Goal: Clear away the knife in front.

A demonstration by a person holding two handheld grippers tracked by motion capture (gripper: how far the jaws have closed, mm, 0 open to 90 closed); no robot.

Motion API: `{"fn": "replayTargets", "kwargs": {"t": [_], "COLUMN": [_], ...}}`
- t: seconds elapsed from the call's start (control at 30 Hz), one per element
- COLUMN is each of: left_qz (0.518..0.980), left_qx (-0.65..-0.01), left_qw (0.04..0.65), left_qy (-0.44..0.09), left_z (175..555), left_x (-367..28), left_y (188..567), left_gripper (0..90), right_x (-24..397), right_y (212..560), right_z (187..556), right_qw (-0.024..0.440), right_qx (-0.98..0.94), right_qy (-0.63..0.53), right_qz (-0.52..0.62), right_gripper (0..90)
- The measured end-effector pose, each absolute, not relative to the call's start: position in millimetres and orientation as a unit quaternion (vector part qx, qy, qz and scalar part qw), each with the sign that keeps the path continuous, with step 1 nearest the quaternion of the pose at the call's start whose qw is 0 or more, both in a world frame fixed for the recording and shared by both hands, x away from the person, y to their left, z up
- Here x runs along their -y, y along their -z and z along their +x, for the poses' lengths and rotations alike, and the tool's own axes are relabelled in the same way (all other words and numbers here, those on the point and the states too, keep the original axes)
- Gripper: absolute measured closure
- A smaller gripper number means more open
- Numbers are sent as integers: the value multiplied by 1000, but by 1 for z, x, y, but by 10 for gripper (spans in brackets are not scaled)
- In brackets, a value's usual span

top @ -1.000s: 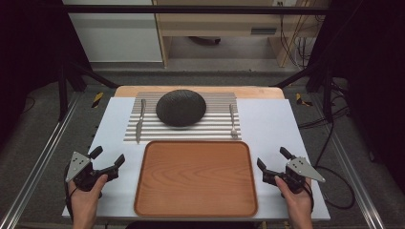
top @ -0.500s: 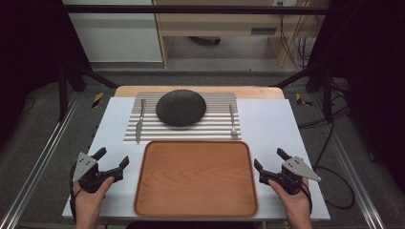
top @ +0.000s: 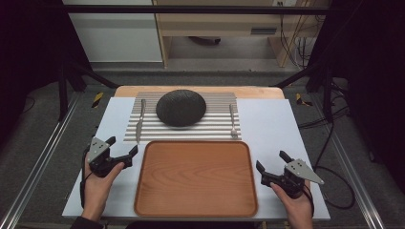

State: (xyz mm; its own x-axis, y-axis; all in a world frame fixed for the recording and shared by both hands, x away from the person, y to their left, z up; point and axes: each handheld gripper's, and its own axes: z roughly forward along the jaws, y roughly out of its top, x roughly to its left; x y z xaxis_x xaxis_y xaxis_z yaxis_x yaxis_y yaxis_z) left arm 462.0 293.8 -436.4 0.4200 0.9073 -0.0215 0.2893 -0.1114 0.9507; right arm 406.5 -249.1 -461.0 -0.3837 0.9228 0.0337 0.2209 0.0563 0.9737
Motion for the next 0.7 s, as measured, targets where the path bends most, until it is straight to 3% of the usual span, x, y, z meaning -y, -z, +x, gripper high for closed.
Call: {"fn": "replayTargets", "kwargs": {"t": [0.23, 0.37, 0.7], "left_qz": [693, 711, 724], "left_qx": [-443, -428, -433], "left_qw": [488, 460, 440], "left_qy": [-291, -316, -308], "left_z": [493, 507, 539], "left_x": [-282, -273, -265], "left_y": [422, 422, 420], "left_gripper": [69, 69, 68], "right_x": [246, 242, 246], "right_y": [461, 462, 461], "right_z": [405, 405, 406], "right_qw": [329, 327, 310], "right_qx": [-655, -665, -670], "right_qy": [-521, -516, -511], "right_qz": [437, 430, 441], "right_gripper": [65, 65, 69]}}
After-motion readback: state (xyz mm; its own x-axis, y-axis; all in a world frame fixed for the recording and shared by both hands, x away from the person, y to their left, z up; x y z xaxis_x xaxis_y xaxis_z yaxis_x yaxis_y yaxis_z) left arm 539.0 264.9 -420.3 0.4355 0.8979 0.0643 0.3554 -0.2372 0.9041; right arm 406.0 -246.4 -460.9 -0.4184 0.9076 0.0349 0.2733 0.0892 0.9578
